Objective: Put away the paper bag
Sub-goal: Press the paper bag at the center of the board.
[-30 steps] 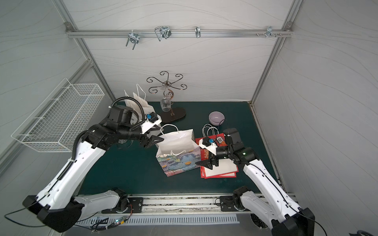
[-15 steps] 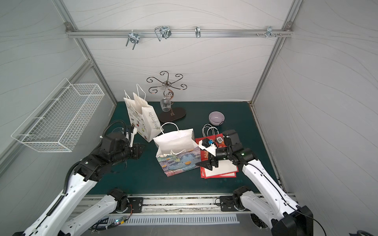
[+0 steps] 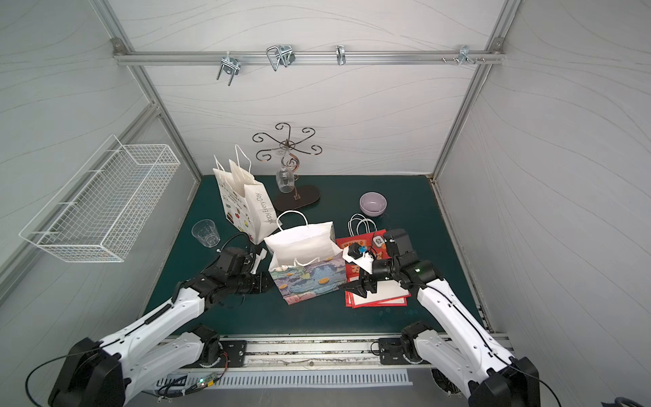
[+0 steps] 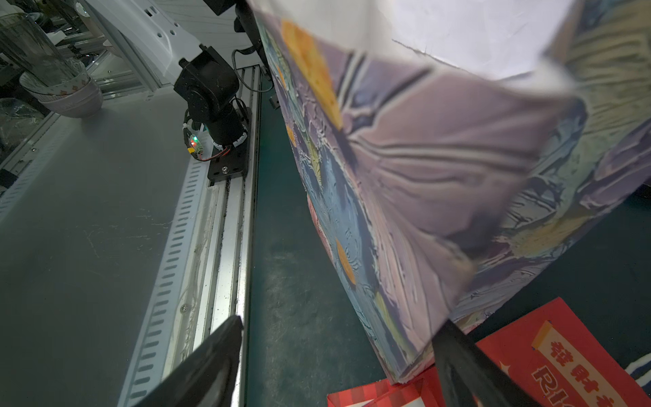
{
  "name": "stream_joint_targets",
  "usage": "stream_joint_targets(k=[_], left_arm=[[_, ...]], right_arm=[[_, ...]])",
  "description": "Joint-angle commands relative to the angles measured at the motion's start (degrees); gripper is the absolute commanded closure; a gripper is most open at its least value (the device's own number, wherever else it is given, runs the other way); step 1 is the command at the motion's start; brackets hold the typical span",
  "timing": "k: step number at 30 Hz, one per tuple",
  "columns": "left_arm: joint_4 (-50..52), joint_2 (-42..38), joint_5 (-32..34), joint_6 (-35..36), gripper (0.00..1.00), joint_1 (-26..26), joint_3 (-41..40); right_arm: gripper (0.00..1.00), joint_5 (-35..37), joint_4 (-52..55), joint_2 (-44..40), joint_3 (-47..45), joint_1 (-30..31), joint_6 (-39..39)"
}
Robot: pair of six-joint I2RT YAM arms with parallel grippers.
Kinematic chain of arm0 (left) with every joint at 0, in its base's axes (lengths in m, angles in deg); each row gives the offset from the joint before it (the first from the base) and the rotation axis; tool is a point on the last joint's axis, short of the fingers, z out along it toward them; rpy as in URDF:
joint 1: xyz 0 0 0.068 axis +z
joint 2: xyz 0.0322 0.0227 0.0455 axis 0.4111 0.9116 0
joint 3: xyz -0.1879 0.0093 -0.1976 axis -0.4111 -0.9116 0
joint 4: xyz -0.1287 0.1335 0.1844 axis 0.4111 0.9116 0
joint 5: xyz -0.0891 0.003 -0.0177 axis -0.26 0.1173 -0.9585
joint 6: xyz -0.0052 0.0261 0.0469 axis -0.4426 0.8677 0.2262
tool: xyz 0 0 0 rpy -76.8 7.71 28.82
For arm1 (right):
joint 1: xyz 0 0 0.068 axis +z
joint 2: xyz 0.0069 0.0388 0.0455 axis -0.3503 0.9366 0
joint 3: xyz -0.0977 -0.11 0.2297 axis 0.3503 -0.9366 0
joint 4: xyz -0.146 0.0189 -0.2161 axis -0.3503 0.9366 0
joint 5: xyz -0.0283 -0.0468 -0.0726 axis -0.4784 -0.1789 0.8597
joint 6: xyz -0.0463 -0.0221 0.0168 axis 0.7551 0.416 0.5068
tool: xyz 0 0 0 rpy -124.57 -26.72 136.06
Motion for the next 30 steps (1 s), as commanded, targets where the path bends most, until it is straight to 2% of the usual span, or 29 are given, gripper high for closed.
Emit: stream_joint_targets(k=[1,6,11,17,21,26,30], left_arm=[[-9.37,3.96,-5.40,0.81,0.84,-0.03,2.02],[-13.67,9.50,-9.27,2.67,0.89,-0.05,4.13],[-18.29,11.77,-9.71,2.96,0.93,-0.12,4.53],[-17.36,5.04,-2.07,6.75,0.97,-0.03,5.17],[-15.40,-0.18,-0.24,11.29,0.99,1.52,6.79],[-6.73,-7.80,-2.89,19.49,0.94,7.19,9.74],[3.52,-13.74,-7.83,28.01,0.80,11.20,12.25]], right_arm=[[0.16,-0.87,-1.28,-0.96,-1.18,0.56,-1.52],[0.16,-1.04,-3.42,-0.90,-1.92,1.29,-3.02],[0.16,-0.09,-6.68,-1.21,-3.18,1.49,-6.04],[0.16,0.97,-12.83,-1.06,-4.95,1.65,-10.62],[0.16,2.37,-17.46,1.94,-4.24,3.76,-12.84],[0.17,3.99,-21.83,5.98,-2.70,4.36,-14.76],[0.17,4.34,-22.27,7.10,-1.66,4.47,-14.59]])
